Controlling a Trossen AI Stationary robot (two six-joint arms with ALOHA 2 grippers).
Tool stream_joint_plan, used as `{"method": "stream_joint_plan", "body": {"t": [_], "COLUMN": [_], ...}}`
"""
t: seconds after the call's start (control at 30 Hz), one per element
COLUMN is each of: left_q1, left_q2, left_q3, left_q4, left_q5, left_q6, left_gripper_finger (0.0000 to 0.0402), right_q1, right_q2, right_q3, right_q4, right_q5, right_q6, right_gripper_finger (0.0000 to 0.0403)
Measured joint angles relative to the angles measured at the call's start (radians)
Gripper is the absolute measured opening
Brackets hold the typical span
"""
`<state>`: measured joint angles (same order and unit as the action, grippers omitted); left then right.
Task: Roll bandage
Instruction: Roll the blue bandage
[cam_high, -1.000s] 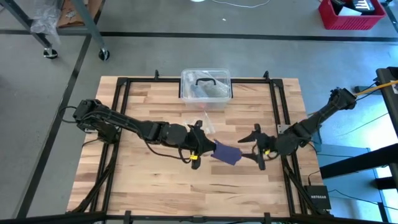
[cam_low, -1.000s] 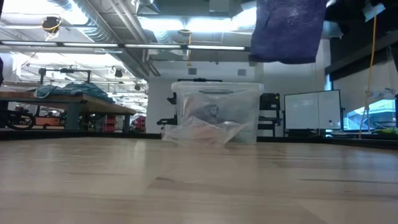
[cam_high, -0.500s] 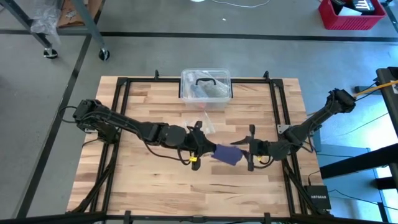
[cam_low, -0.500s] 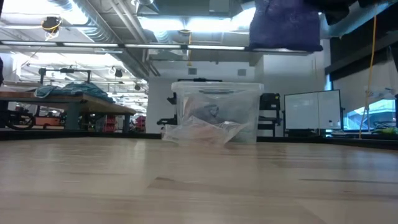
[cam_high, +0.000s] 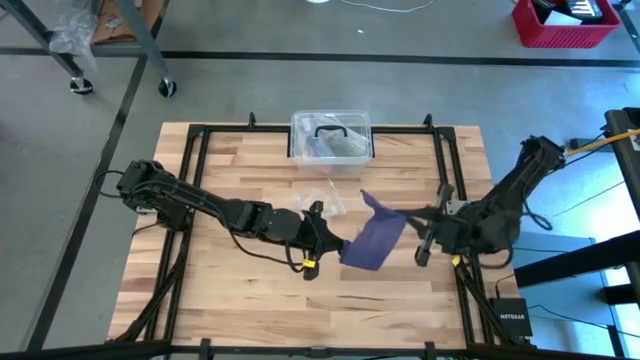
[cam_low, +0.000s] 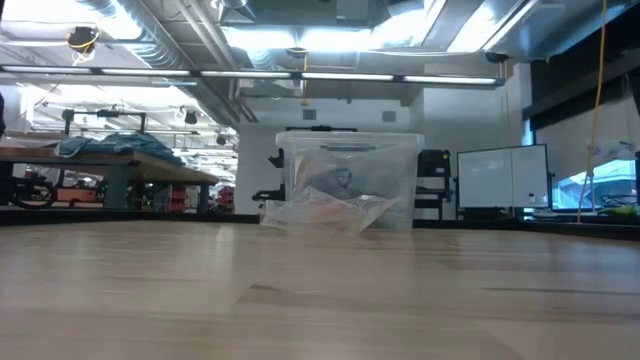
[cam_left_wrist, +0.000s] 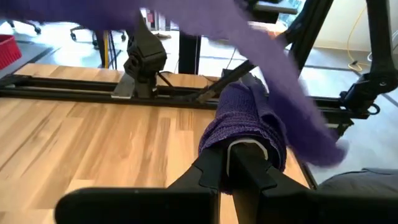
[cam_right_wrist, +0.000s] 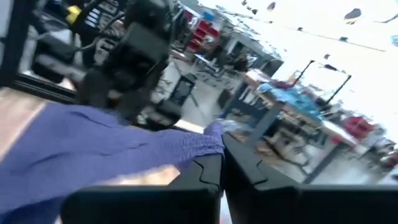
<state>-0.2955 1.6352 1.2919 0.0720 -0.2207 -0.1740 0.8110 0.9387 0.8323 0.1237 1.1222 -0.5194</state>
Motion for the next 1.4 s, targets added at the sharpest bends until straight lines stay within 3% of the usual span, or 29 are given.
{"method": "stream_joint_plan", "body": {"t": [0.1, 0.23, 0.37, 0.47, 0.63, 0.8, 0.93, 1.2, 1.3, 1.4], "left_q1": [-0.004, -0.019, -0.045, -0.074, -0.088, -0.106, -0.118, -0.091, -0.073, -0.055], "left_q2": [0.0, 0.0, -0.008, -0.027, -0.041, -0.053, -0.081, -0.115, -0.113, -0.113], "left_q3": [0.0, 0.0, 0.0, -0.001, -0.001, -0.001, 0.0, 0.0, 0.0, 0.0], "left_q4": [-0.007, -0.011, -0.047, -0.07, 0.038, 0.111, 0.179, 0.235, 0.227, 0.246], "left_q5": [0.016, 0.052, 0.19, 0.205, 0.164, 0.159, 0.095, -0.179, -0.221, -0.228], "left_q6": [0.0, 0.026, 0.054, 0.089, 0.145, 0.198, 0.239, 0.313, 0.311, 0.282], "left_gripper_finger": [0.001, 0.001, 0.001, 0.001, 0.001, 0.001, 0.001, 0.001, 0.001, 0.001], "right_q1": [0.0, 0.001, 0.001, 0.001, -0.007, -0.028, -0.028, -0.042, -0.054, -0.071], "right_q2": [0.001, -0.009, -0.016, -0.029, -0.032, -0.026, -0.021, 0.027, 0.061, 0.097], "right_q3": [0.063, 0.106, 0.107, 0.107, 0.1, 0.035, -0.02, -0.06, -0.061, -0.061], "right_q4": [-0.008, -0.053, -0.14, -0.217, -0.37, -0.399, -0.395, -0.367, -0.348, -0.352], "right_q5": [0.012, 0.014, 0.107, 0.116, 0.073, 0.034, -0.011, -0.2, -0.262, -0.291], "right_q6": [-0.101, -0.118, -0.103, -0.018, 0.159, 0.298, 0.413, 0.679, 0.717, 0.774], "right_gripper_finger": [0.0004, 0.0007, 0.0003, 0.0005, 0.0003, 0.0007, 0.0008, 0.0009, 0.0016, 0.005]}}
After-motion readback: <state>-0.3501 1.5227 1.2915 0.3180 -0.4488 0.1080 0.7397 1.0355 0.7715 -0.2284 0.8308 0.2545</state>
